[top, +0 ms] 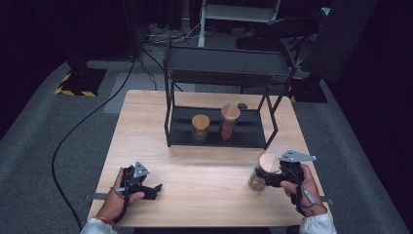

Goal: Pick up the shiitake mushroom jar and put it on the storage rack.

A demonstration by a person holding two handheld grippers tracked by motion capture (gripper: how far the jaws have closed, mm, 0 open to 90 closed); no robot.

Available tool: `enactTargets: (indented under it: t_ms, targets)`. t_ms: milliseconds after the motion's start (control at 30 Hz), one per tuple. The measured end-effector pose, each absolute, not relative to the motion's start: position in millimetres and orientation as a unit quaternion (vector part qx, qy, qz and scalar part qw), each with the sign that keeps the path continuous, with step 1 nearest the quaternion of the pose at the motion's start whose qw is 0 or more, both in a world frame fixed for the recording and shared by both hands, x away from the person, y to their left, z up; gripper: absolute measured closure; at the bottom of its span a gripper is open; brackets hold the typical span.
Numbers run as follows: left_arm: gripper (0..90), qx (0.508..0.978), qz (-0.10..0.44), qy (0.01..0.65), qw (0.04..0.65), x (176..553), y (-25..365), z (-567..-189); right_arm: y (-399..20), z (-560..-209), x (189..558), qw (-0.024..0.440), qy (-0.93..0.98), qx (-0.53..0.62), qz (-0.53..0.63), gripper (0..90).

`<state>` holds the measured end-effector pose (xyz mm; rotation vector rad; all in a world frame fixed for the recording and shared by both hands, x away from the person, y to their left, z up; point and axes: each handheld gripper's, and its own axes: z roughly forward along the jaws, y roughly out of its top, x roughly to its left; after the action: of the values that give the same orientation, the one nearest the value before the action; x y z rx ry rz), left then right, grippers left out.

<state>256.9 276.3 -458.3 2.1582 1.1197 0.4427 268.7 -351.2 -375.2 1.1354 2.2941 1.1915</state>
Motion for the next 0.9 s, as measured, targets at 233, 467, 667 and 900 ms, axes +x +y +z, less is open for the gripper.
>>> enactTargets:
  t_ms: [233,467,667,900]
  targets:
    - [0.0,0.825,0.169,0.428,0.329,256.9,276.3,-458.4,-347.9,-372.9,267.3,0.163,0.805,0.397,0.410,23.6]
    - [0.0,0.825,0.169,0.428,0.329,256.9,276.3,-458.3,-347.1,-371.8,266.3,0.165,0.803,0.399,0.410,24.1]
    - [0.0,0.825,0.169,0.428,0.329,256.9,276.3,-458.4,-346.6,-369.9,267.0,0.165,0.800,0.402,0.413,24.4]
    - [0.0,0.825,0.169,0.428,0.329,256.9,276.3,-458.4,-339.0,-362.9,273.4,0.170,0.800,0.413,0.400,24.5]
